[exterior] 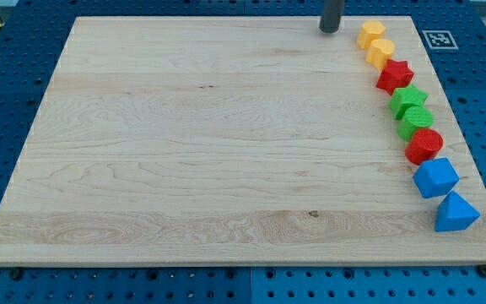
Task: Slide the yellow hexagon to the top left
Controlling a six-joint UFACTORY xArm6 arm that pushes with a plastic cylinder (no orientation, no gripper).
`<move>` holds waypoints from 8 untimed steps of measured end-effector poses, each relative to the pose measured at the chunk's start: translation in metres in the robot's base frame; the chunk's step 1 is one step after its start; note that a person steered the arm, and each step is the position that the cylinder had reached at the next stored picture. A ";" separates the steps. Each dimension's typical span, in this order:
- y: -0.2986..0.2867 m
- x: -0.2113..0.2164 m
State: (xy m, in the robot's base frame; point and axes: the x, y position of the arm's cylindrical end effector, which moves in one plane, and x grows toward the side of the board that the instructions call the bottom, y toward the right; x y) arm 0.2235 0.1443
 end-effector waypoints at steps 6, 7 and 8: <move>0.086 0.009; 0.082 0.010; 0.082 0.011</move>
State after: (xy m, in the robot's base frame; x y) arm 0.2348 0.2264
